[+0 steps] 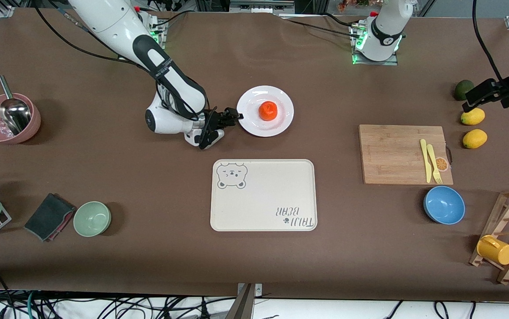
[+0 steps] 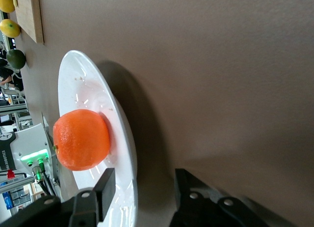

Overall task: Place orange and plate with both arms
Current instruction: 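Lower the right gripper and grasp the white plate's rim, then carry the plate with the right gripper onto the bear tray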

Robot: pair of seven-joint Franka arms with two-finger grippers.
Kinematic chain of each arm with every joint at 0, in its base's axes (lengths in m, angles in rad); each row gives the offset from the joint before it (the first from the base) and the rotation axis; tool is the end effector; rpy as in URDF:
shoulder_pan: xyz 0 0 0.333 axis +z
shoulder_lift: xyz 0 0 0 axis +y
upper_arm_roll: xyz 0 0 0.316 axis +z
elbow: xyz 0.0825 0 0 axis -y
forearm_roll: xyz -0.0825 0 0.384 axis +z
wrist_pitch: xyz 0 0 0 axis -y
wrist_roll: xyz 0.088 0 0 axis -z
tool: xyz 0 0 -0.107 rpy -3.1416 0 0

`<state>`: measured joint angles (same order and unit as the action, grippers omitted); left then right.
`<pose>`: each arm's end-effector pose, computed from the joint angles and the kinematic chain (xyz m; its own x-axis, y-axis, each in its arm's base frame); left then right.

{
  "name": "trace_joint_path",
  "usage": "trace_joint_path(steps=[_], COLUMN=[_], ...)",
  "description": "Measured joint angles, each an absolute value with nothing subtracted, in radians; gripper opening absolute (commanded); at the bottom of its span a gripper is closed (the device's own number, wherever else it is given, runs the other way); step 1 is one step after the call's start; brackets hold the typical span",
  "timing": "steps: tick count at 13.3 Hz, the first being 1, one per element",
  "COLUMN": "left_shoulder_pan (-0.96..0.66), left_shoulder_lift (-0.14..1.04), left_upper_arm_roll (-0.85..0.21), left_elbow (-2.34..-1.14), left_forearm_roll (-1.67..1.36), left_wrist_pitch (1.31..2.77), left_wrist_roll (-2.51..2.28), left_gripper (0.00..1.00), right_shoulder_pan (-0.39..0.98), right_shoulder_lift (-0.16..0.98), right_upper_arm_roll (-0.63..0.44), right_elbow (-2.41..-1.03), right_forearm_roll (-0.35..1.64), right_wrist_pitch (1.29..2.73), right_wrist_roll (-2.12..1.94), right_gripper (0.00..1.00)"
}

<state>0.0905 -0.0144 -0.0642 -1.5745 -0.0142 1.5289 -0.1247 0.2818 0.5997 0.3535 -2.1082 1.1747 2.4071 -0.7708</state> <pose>0.5455 0.0125 0.6271 0.9882 0.1498 -0.0326 0.1502 -0.9886 0.0093 0.4310 0.3368 0.1280 0.9293 0.3572 -0.0937 0.1652 -0.6291 -0.7595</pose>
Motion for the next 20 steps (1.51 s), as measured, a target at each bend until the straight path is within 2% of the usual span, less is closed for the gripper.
trace_joint_path(steps=[3,6,13,20], left_shoulder_pan=[0.091,0.092,0.09,0.076], left_shoulder_lift=[-0.015,-0.015,-0.015,-0.014], left_upper_arm_roll=[-0.064,-0.062,-0.062,-0.076], left_elbow=[-1.564,-1.553,-1.543,-1.541], left_forearm_roll=[-0.014,-0.014,-0.014,-0.014], left_wrist_pitch=[1.519,1.516,1.506,1.491], left_wrist_roll=[-0.125,-0.125,-0.115,-0.11], left_gripper=[1.0,1.0,1.0,1.0], right_shoulder_pan=[0.298,0.321,0.328,0.188], right_shoulder_lift=[0.616,0.624,0.622,0.654], right_upper_arm_roll=[0.358,0.361,0.351,0.308], right_elbow=[-2.107,-2.105,-2.014,-1.818], right_forearm_roll=[1.176,1.217,1.236,1.233], right_wrist_pitch=[2.414,2.419,2.429,2.372], right_wrist_roll=[-0.771,-0.776,-0.761,-0.541], right_gripper=[0.29,0.0,0.0,0.0])
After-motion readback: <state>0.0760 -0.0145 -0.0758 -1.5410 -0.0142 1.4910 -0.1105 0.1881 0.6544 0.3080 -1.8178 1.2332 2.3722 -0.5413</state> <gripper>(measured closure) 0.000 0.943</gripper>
